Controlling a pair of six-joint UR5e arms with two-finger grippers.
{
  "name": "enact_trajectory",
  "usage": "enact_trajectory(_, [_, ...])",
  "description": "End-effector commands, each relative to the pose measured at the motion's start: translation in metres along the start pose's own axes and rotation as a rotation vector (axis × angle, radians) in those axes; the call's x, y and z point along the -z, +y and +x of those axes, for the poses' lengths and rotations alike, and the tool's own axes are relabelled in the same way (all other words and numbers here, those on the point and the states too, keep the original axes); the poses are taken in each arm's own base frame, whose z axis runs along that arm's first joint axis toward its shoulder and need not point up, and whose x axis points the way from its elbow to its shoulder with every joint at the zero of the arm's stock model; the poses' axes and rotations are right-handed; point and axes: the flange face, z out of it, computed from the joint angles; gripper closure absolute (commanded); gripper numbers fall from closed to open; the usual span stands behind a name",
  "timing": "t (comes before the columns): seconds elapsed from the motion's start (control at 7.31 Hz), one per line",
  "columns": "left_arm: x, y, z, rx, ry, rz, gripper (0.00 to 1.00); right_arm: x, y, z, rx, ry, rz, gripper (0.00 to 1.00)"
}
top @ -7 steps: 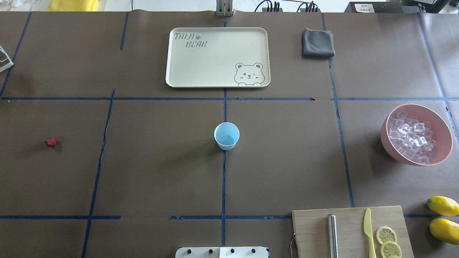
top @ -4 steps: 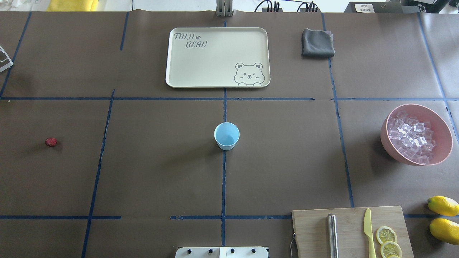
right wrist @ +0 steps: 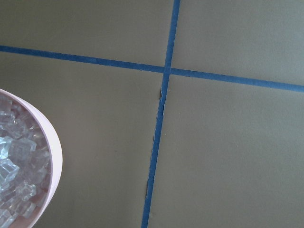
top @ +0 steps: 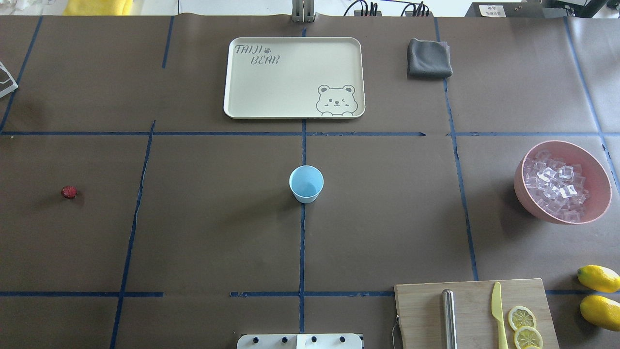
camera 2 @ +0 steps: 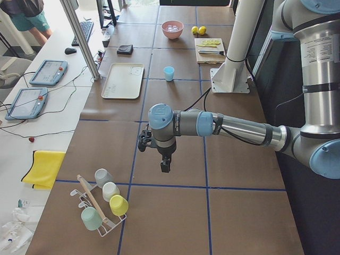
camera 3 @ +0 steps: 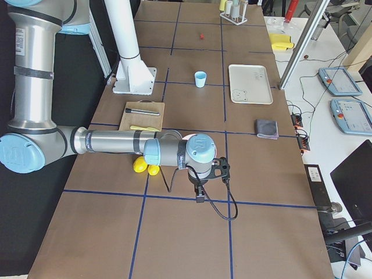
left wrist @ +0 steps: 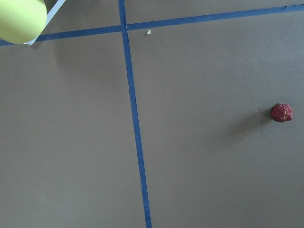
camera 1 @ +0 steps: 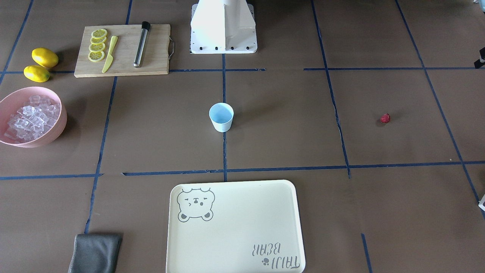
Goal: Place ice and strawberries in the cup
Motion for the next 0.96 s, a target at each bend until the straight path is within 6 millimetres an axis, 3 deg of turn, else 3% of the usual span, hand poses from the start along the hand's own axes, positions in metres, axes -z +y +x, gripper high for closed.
enact_trajectory(0.0, [0.000,0.000,0.002,-0.001,0.004,-0.001,0.00,0.007,-0.018,-0.024,0.116,0.005,0.087,0.00])
enact_trajectory(0.27, [0.000,-0.001,0.002,-0.003,0.004,0.005,0.00,0.023,-0.028,-0.058,0.102,-0.006,0.130,0.00])
enact_trajectory(0.41, [0.001,-0.001,0.003,-0.005,0.005,0.007,0.00,0.023,-0.033,-0.092,0.100,-0.022,0.126,0.00])
enact_trajectory(0.68, [0.001,-0.002,0.004,-0.007,0.005,0.007,0.00,-0.001,-0.033,-0.162,0.098,-0.053,0.067,0.00])
enact_trajectory(0.82, [0.000,-0.002,0.004,-0.008,0.005,0.006,0.00,-0.018,-0.022,-0.171,0.115,-0.064,0.053,0.00])
